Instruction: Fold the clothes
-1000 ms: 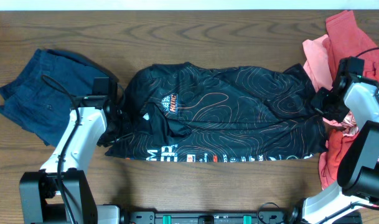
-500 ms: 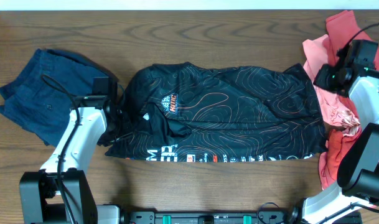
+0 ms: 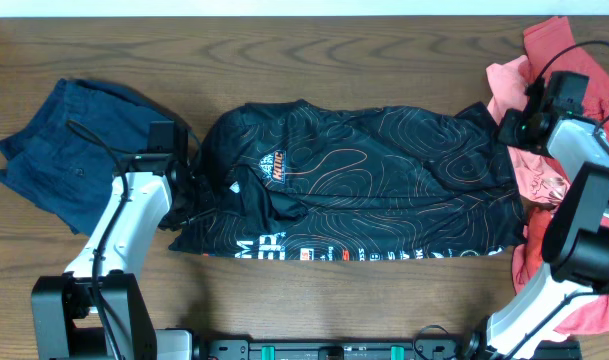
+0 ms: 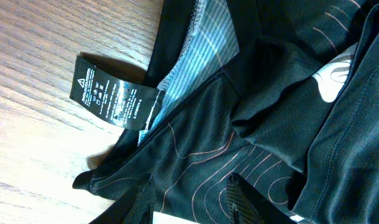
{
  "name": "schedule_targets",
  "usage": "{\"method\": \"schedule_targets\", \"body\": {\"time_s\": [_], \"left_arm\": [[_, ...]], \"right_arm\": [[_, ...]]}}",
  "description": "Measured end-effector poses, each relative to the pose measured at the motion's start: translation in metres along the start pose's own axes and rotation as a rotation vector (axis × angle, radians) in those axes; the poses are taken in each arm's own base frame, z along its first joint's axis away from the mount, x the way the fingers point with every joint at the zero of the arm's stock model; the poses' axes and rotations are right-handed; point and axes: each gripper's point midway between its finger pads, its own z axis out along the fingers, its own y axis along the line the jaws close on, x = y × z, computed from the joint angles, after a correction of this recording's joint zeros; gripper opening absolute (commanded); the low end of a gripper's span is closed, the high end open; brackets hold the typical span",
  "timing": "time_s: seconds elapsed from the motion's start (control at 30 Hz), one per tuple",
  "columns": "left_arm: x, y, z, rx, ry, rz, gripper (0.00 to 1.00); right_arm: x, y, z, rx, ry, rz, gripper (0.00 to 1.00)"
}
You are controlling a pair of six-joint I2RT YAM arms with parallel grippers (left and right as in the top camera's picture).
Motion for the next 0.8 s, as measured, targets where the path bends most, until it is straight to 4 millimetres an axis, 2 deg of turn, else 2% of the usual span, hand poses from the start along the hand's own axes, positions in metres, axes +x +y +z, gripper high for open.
{"method": "schedule_targets", "body": {"time_s": [0.07,0.2,0.3,0.43,0.47,0.57,0.6,0.67,0.7,0.8], "left_arm": [[0.000,-0.001,0.000,0.003,0.001,0.000,0.39],[-0.001,-0.002,0.000,0.008,-0.004,0.000,0.40],[-0.003,-0.003,0.000,0.012,-0.013,0.001,0.40],[-0.008,-0.005,0.000,0.020,-0.033,0.002,0.40],[-0.009,-0.005,0.000,0.022,-0.037,0.002,0.40],[-0.012,-0.006,0.000,0.026,-0.047,0.002,0.40],[-0.012,-0.006,0.000,0.026,-0.048,0.002,0.40],[-0.013,-0.006,0.000,0.027,-0.050,0.002,0.40],[-0.013,-0.006,0.000,0.027,-0.051,0.002,0.40],[-0.013,-0.006,0.000,0.027,-0.051,0.002,0.40]], "right_arm": [[0.007,-0.007,0.011,0.010,0.025,0.010,0.01],[0.001,-0.028,0.011,0.058,0.009,0.059,0.01],[0.003,-0.060,0.006,0.148,0.014,0.147,0.01],[0.011,-0.115,-0.008,0.243,0.035,0.315,0.04],[0.013,-0.130,-0.012,0.247,0.038,0.368,0.06],[0.010,-0.157,-0.024,0.203,0.022,0.471,0.14],[0.006,-0.161,-0.028,0.173,0.009,0.492,0.16],[-0.002,-0.157,-0.038,0.107,-0.009,0.503,0.19],[-0.006,-0.151,-0.041,0.078,-0.014,0.497,0.20],[-0.024,-0.117,-0.056,-0.030,-0.047,0.431,0.25]]}}
